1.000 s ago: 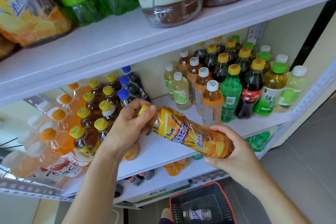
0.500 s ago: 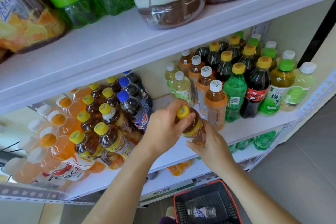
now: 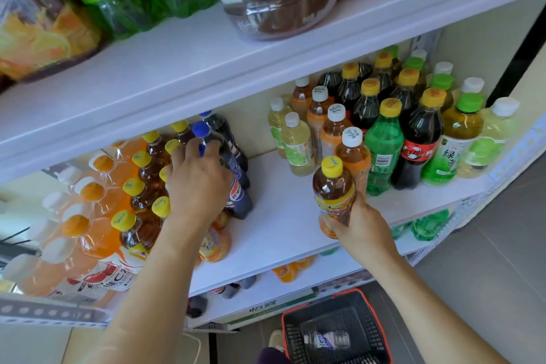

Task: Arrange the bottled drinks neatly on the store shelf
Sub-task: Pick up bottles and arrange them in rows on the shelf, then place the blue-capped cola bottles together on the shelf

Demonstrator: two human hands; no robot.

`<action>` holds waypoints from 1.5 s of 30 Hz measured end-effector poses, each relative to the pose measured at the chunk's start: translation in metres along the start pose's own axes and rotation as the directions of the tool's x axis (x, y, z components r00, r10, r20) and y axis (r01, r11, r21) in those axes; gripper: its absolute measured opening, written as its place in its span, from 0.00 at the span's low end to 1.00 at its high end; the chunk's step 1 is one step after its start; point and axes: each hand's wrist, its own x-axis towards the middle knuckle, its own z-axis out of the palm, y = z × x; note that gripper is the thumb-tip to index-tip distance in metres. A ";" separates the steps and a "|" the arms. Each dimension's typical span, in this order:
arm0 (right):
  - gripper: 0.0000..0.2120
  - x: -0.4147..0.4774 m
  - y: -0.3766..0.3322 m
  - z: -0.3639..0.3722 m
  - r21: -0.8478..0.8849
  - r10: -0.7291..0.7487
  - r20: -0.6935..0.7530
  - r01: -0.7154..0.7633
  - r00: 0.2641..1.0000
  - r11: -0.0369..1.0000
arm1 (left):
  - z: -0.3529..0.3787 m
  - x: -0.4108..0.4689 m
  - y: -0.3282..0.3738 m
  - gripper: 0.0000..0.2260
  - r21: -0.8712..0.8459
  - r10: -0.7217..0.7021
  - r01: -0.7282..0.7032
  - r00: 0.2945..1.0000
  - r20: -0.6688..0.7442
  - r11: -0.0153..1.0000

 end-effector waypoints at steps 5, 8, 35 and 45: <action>0.27 -0.002 -0.003 -0.007 -0.067 -0.023 -0.015 0.022 1.000 0.998 | 0.007 0.008 -0.010 0.18 -0.054 0.065 -0.062 0.996 0.067 0.997; 0.28 -0.009 0.001 -0.010 -0.121 -0.029 -0.027 0.026 0.999 0.992 | 0.001 0.006 -0.010 0.13 -0.185 0.169 -0.153 0.983 0.077 0.971; 0.29 -0.096 -0.019 -0.061 0.788 -0.172 0.588 -0.512 0.790 0.340 | -0.050 -0.073 0.015 0.11 -0.958 -0.165 0.259 0.957 0.237 0.122; 0.25 -0.096 -0.023 -0.075 0.722 -0.152 0.692 -0.673 0.706 0.162 | -0.057 -0.079 0.010 0.13 -0.976 0.038 0.197 0.979 0.201 0.087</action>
